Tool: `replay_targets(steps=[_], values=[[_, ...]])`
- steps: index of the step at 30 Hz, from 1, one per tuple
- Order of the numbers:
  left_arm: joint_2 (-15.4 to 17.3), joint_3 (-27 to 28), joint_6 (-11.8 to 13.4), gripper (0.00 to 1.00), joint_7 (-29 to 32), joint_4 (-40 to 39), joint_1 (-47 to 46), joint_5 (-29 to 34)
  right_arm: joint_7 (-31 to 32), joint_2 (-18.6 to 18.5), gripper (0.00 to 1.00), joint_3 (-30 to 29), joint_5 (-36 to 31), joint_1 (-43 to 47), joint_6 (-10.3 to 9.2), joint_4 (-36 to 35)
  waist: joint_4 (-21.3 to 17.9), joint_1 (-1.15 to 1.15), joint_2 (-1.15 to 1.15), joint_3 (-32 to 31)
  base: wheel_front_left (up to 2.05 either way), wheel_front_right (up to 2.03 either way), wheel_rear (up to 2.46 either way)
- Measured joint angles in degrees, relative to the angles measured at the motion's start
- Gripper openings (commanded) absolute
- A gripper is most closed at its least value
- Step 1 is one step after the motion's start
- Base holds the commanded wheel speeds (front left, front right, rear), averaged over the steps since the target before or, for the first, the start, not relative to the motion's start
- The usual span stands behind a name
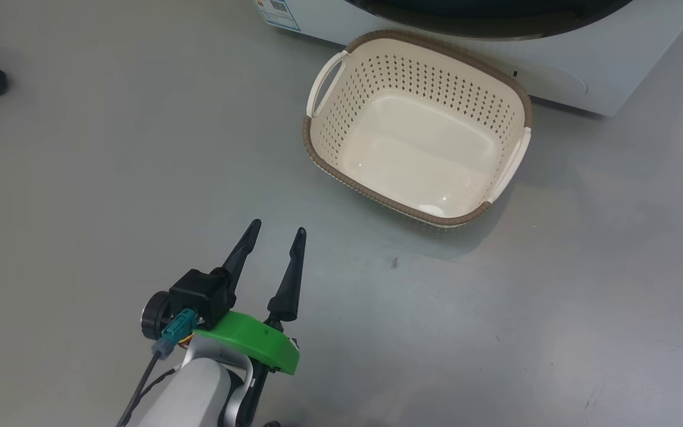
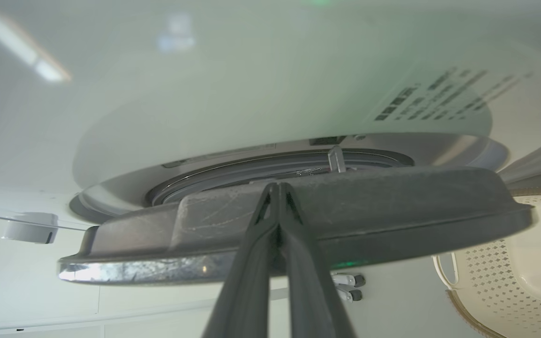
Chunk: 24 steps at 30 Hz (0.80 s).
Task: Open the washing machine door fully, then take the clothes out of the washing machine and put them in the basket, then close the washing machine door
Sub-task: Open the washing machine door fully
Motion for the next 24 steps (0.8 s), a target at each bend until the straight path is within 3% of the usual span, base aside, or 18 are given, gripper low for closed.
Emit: replay_targets(steps=[18,24], values=[[0.0,-0.2,0.0,1.00,0.0,0.2,0.0,-0.1,-0.4,-1.1,0.00,-0.4,0.0,-0.1,0.49,1.3,0.7,0.00,0.00,-0.7,0.00,0.00,0.00],[0.0,-0.5,0.0,1.00,0.0,0.1,0.0,-0.1,-0.7,-1.7,0.00,-0.8,0.0,-1.9,-0.13,1.4,1.0,0.00,0.00,-0.1,0.00,0.00,0.00]])
